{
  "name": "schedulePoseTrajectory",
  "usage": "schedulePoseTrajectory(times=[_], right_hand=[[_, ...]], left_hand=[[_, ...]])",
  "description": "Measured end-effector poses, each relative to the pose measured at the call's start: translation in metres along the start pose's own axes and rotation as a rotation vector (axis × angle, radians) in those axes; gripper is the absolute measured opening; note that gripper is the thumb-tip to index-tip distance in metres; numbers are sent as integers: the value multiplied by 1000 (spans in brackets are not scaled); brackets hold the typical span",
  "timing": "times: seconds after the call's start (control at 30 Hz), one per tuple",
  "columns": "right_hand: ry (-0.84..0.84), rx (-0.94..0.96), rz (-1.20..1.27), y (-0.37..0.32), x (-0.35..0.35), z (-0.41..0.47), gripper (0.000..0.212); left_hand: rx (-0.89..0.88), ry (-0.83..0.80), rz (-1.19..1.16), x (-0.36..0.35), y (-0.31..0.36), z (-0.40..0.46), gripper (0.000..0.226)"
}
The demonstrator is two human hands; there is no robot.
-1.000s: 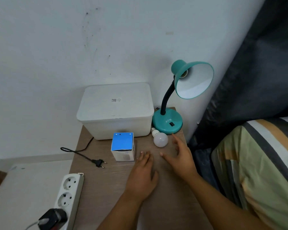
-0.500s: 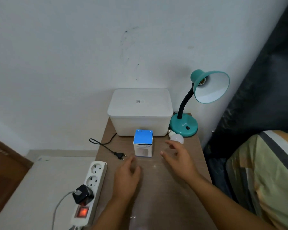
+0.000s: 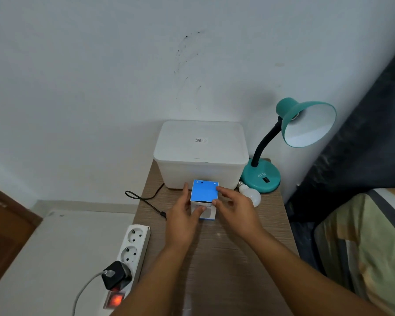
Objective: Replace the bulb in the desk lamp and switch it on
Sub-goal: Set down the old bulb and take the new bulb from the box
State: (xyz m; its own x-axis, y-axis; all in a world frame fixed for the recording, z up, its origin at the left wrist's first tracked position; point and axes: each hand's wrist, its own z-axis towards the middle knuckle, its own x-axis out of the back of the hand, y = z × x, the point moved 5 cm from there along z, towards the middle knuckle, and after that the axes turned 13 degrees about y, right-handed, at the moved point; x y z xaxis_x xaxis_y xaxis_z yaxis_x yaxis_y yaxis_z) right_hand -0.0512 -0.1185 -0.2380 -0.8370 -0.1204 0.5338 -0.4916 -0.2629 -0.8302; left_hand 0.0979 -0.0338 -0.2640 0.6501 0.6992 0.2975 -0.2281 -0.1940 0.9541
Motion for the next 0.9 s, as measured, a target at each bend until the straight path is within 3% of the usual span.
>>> schedulePoseTrajectory(times=[0.17, 0.53, 0.9], right_hand=[[2, 49, -19, -1, 2, 0, 43], [142, -47, 48, -13, 7, 19, 37], [164, -69, -6, -17, 6, 26, 35]], left_hand=[[-12, 0, -27, 1, 0, 0, 80], [-42, -38, -38, 3, 4, 4, 87], [-241, -50, 103, 3, 10, 2, 83]])
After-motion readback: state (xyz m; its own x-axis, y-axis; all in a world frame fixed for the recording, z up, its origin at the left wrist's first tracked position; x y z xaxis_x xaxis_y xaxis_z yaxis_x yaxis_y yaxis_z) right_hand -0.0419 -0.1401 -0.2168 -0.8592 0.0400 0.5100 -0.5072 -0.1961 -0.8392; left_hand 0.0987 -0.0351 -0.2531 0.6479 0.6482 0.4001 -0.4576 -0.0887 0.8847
